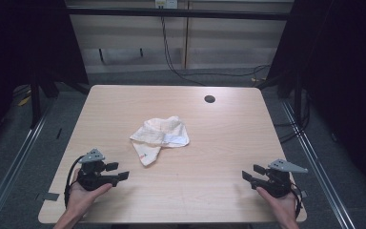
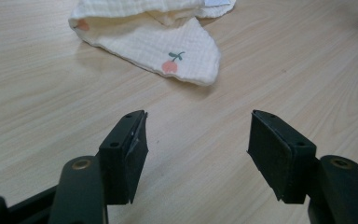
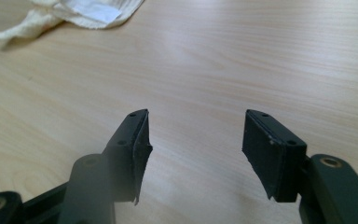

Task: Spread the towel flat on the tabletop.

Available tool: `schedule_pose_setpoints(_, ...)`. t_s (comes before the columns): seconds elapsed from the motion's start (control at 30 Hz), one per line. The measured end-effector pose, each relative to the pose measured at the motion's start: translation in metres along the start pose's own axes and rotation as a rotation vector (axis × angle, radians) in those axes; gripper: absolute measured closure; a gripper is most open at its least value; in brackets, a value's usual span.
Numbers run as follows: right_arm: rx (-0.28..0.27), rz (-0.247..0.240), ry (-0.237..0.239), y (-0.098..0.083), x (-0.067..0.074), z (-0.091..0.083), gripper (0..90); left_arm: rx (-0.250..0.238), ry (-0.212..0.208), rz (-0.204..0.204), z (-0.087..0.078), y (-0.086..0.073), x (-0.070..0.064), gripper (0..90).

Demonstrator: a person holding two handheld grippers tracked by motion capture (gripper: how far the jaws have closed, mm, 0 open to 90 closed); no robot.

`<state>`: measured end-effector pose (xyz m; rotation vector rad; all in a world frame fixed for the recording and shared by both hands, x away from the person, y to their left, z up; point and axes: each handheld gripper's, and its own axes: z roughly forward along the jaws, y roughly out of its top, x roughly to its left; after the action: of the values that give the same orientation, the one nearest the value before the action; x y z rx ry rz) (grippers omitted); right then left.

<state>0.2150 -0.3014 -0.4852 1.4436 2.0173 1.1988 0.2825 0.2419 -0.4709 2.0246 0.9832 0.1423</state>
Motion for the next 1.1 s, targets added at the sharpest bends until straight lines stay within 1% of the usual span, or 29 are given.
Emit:
schedule_pose_setpoints(0.03,0.0,0.0,0.0,0.0,0.0,0.0,41.3,0.0,0.0,0.0,0.0,0.0,0.0,37.2)
schedule_pose_setpoints(0.07,0.017,-0.019,0.013,0.0,0.001,0.001,42.4,0.001,0.0,-0.001,0.001,0.0,0.0,37.2)
schedule_pose_setpoints(0.1,0.026,-0.027,0.028,0.0,0.002,0.002,43.2,0.005,0.002,-0.005,0.002,0.0,0.0,37.2)
schedule_pose_setpoints(0.17,0.035,-0.034,0.062,0.0,0.005,0.004,42.4,0.013,-0.008,-0.003,0.002,0.0,-0.001,38.3)
schedule_pose_setpoints(0.2,0.035,-0.041,0.071,0.001,0.007,0.004,41.6,-0.001,-0.044,0.013,0.001,0.0,-0.004,49.1)
schedule_pose_setpoints(0.23,0.035,-0.041,0.071,0.001,0.007,0.004,41.6,-0.001,-0.044,0.013,0.001,0.0,-0.004,49.8)
schedule_pose_setpoints(0.27,0.033,-0.049,0.073,0.001,0.008,0.004,40.5,-0.001,-0.038,0.029,-0.001,0.001,-0.012,49.8)
schedule_pose_setpoints(0.3,0.033,-0.049,0.073,0.001,0.008,0.004,40.5,-0.001,-0.038,0.029,-0.001,0.001,-0.012,49.1)
schedule_pose_setpoints(0.33,0.031,-0.049,0.061,0.0,0.009,0.003,40.0,-0.006,-0.064,0.032,-0.001,0.0,-0.016,47.5)
schedule_pose_setpoints(0.43,0.032,-0.041,0.063,-0.001,0.009,0.002,39.2,-0.001,-0.069,0.036,-0.001,0.001,-0.016,45.8)
schedule_pose_setpoints(0.47,0.031,-0.04,0.064,-0.001,0.01,0.001,39.0,-0.01,-0.081,0.027,-0.001,0.002,-0.015,45.8)
schedule_pose_setpoints(0.5,0.026,-0.038,0.063,-0.001,0.01,0.0,39.4,-0.012,-0.077,0.023,-0.001,0.003,-0.014,45.7)
schedule_pose_setpoints(0.53,0.019,-0.042,0.07,0.0,0.011,-0.001,40.1,-0.028,-0.089,0.022,-0.002,0.008,-0.011,42.7)
schedule_pose_setpoints(0.57,0.021,-0.039,0.081,0.0,0.012,-0.001,41.7,-0.028,-0.089,0.022,-0.002,0.008,-0.011,42.7)
schedule_pose_setpoints(0.6,0.023,-0.043,0.093,0.0,0.012,-0.001,43.3,-0.028,-0.078,0.026,0.0,0.014,-0.008,42.6)
schedule_pose_setpoints(0.63,0.023,-0.043,0.093,0.0,0.012,-0.001,43.3,-0.028,-0.078,0.026,0.0,0.014,-0.008,42.2)
schedule_pose_setpoints(0.67,0.02,-0.036,0.1,0.001,0.013,0.0,42.2,-0.036,-0.089,0.017,0.004,0.022,-0.006,42.2)
schedule_pose_setpoints(0.7,0.02,-0.036,0.1,0.001,0.013,0.0,42.2,-0.036,-0.089,0.017,0.004,0.022,-0.006,41.8)
schedule_pose_setpoints(0.77,0.012,-0.026,0.109,0.002,0.014,-0.001,41.6,-0.042,-0.085,0.034,0.007,0.031,-0.007,40.8)
schedule_pose_setpoints(0.8,0.004,-0.014,0.118,0.003,0.013,-0.002,41.5,-0.046,-0.082,0.06,0.01,0.04,-0.007,40.6)
schedule_pose_setpoints(0.83,0.004,-0.014,0.118,0.003,0.013,-0.002,41.5,-0.046,-0.082,0.06,0.01,0.04,-0.007,41.2)
schedule_pose_setpoints(0.87,0.004,-0.017,0.12,0.003,0.012,-0.001,41.5,-0.056,-0.087,0.075,0.012,0.046,-0.007,41.2)
schedule_pose_setpoints(0.9,0.011,-0.022,0.124,0.004,0.012,-0.001,41.3,-0.056,-0.088,0.082,0.013,0.05,-0.007,44.6)
schedule_pose_setpoints(0.93,0.015,-0.015,0.124,0.004,0.012,0.0,40.4,-0.062,-0.104,0.1,0.016,0.057,-0.006,52.4)
schedule_pose_setpoints(0.97,0.015,-0.015,0.124,0.004,0.012,0.0,40.4,-0.062,-0.104,0.1,0.016,0.057,-0.006,55.0)
schedule_pose_setpoints(1.03,0.015,-0.02,0.131,0.003,0.013,0.0,41.0,-0.055,-0.112,0.112,0.021,0.064,-0.005,55.1)
schedule_pose_setpoints(1.07,0.015,-0.02,0.149,0.003,0.013,0.0,42.2,-0.056,-0.125,0.111,0.025,0.069,-0.004,56.6)
schedule_pose_setpoints(1.1,0.018,-0.021,0.15,0.003,0.014,0.0,42.2,-0.056,-0.125,0.111,0.025,0.069,-0.004,56.7)
